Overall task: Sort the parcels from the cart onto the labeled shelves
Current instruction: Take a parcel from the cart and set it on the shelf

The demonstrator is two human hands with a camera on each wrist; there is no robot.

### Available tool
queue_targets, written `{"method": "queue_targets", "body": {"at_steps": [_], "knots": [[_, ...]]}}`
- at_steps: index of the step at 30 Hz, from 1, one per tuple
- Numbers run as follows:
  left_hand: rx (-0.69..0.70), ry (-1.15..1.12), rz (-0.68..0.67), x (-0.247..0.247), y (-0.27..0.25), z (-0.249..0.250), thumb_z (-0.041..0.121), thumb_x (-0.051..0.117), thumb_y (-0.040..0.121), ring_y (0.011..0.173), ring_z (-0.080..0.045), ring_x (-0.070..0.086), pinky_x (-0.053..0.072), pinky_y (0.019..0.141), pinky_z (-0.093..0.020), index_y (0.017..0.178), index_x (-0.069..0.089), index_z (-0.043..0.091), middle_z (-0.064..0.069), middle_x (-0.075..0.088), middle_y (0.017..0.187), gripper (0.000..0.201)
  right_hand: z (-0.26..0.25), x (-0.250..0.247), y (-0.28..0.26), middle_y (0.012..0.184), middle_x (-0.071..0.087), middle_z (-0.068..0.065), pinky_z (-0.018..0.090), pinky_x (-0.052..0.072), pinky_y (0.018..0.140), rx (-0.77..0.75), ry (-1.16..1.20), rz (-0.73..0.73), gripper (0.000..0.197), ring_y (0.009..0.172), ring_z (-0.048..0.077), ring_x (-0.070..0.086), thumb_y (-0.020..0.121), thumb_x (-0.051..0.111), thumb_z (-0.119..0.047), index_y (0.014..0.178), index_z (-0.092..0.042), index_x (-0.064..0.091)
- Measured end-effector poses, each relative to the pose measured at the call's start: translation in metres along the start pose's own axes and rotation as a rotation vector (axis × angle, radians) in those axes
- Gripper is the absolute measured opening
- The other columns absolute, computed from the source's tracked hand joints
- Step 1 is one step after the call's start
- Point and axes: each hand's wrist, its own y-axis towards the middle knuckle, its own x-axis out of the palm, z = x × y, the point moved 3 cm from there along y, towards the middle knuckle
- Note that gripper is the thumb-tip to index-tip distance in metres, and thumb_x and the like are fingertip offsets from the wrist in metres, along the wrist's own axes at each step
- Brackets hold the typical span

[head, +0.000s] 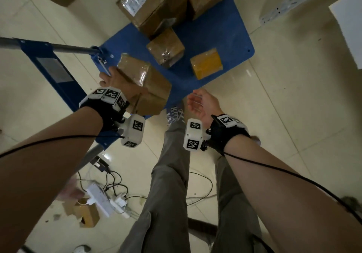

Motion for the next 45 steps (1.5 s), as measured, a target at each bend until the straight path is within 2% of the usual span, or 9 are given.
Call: {"method": "queue_targets", "body": {"at_steps": [4, 8, 13, 16, 25, 29, 34, 39, 45], "knots": [[-0.069, -0.108, -0.207, 0.011, -0.026, 0.008, 0.047, 0.074, 0.084, 0.140, -0.034, 0.034, 0.030, 0.112, -0.040, 0.150, 0.031, 0.011, -0.016, 0.032, 0.153, 0.086, 0.006, -0.051, -0.003, 0.079, 0.067, 0.007, 0.026, 0.049, 0.058, 0.003, -0.024, 0.048, 0.015, 0.066, 0.017, 0.060, 0.100, 0.052, -0.013, 0.088, -0.011, 0.060], [0.189, 0.160, -0.593, 0.022, -0.084, 0.036, 0.078, 0.084, 0.020, 0.142, -0.035, 0.032, 0.030, 0.116, -0.046, 0.149, 0.031, 0.008, -0.016, 0.029, 0.156, 0.156, 0.016, -0.120, 0.000, 0.094, 0.070, 0.008, 0.028, 0.051, 0.067, 0.013, -0.043, 0.104, 0.008, 0.076, 0.017, 0.063, 0.099, 0.056, -0.019, 0.096, -0.014, 0.061], [0.321, -0.033, -0.878, 0.050, -0.141, 0.058, 0.036, 0.092, 0.059, 0.120, -0.026, 0.052, 0.045, 0.103, -0.039, 0.146, 0.034, 0.011, -0.003, 0.049, 0.128, 0.107, 0.025, -0.216, -0.003, 0.130, 0.053, 0.007, 0.047, 0.047, 0.102, 0.065, -0.166, 0.209, 0.058, 0.116, 0.029, 0.053, 0.090, 0.059, -0.058, 0.132, -0.020, 0.054], [0.465, -0.127, -0.928, 0.062, -0.168, 0.063, 0.017, 0.091, 0.064, 0.113, -0.012, 0.052, 0.046, 0.085, -0.013, 0.149, 0.031, 0.015, 0.008, 0.052, 0.119, 0.104, 0.037, -0.276, 0.006, 0.113, 0.066, 0.012, 0.051, 0.057, 0.084, 0.138, 0.076, 0.249, 0.088, 0.093, 0.033, 0.070, 0.071, 0.056, -0.085, 0.131, -0.021, 0.054], [0.768, -0.272, -1.106, 0.072, -0.223, 0.078, -0.026, 0.069, 0.070, 0.112, 0.014, 0.055, 0.049, 0.085, -0.009, 0.139, 0.025, 0.031, 0.004, 0.046, 0.135, 0.100, 0.028, -0.336, -0.028, 0.146, 0.056, 0.018, 0.066, 0.041, 0.108, 0.017, 0.460, -0.076, 0.078, 0.132, 0.043, 0.053, 0.085, 0.052, -0.076, 0.141, -0.023, 0.056], [0.802, -0.257, -1.051, 0.073, -0.237, 0.084, -0.033, 0.063, 0.071, 0.100, 0.028, 0.053, 0.044, 0.079, 0.000, 0.129, 0.022, 0.039, 0.014, 0.044, 0.124, 0.102, 0.031, -0.349, -0.033, 0.137, 0.062, 0.016, 0.060, 0.047, 0.106, -0.058, 0.442, 0.003, 0.111, 0.127, 0.039, 0.058, 0.042, 0.095, -0.054, 0.140, -0.020, 0.056], [0.843, -0.207, -1.083, 0.068, -0.248, 0.089, -0.017, 0.075, 0.072, 0.112, 0.014, 0.057, 0.050, 0.081, -0.008, 0.154, 0.006, 0.030, 0.008, 0.046, 0.138, 0.117, 0.038, -0.355, -0.027, 0.133, 0.067, 0.015, 0.054, 0.047, 0.109, -0.081, 0.467, 0.013, 0.056, 0.127, 0.036, 0.059, 0.094, 0.055, -0.055, 0.136, -0.017, 0.060], [0.582, -0.497, -0.977, 0.059, -0.255, 0.103, 0.019, 0.069, 0.086, 0.102, -0.001, 0.069, 0.056, 0.077, -0.016, 0.149, 0.032, 0.032, 0.017, 0.072, 0.110, 0.074, 0.029, -0.353, -0.033, 0.086, 0.071, 0.005, 0.035, 0.045, 0.078, -0.067, 0.400, 0.043, 0.064, 0.088, 0.024, 0.061, 0.093, 0.039, -0.073, 0.105, -0.017, 0.068], [0.173, -0.588, -1.130, 0.072, -0.247, 0.106, 0.061, 0.057, 0.087, 0.127, -0.037, 0.052, 0.040, 0.110, -0.054, 0.117, 0.072, 0.024, -0.012, 0.057, 0.133, 0.049, 0.013, -0.354, -0.041, 0.122, 0.063, -0.002, 0.048, 0.043, 0.111, -0.244, 0.438, 0.022, 0.055, 0.133, 0.028, 0.054, 0.096, 0.044, -0.066, 0.122, -0.019, 0.056]]}}
